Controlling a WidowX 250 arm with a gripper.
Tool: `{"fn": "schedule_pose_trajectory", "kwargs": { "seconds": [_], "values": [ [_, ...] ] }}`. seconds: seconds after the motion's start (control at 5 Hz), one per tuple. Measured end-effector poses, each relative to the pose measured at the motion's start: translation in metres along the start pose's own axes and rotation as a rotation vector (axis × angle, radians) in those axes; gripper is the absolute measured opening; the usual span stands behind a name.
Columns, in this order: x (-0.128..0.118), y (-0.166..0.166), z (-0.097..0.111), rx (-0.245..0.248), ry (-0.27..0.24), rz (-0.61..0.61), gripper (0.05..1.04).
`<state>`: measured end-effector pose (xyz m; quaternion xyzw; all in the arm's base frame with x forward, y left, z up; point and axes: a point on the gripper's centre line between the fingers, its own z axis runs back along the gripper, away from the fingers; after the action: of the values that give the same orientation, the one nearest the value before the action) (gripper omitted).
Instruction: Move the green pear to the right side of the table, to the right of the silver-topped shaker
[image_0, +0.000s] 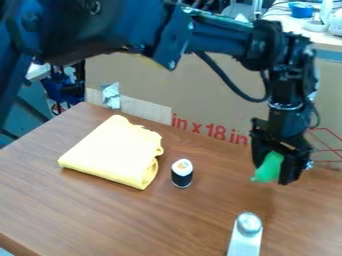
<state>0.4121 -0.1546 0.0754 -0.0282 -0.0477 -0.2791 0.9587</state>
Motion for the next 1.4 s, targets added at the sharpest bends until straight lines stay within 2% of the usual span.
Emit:
{"fn": "schedule_pose_trajectory", "kwargs": {
  "seconds": [0.4, 1.0, 1.2, 1.4],
  "values": [
    [0.008, -0.048, -0.001, -0.005, 0.015, -0.089, 0.867],
    [0.007, -0.073, -0.021, -0.017, 0.027, -0.124, 0.867],
    [0.004, -0.079, -0.034, -0.019, 0.053, -0.15, 0.867],
    [0.002, -0.082, -0.038, -0.022, 0.056, -0.141, 0.866]
  ]
}}
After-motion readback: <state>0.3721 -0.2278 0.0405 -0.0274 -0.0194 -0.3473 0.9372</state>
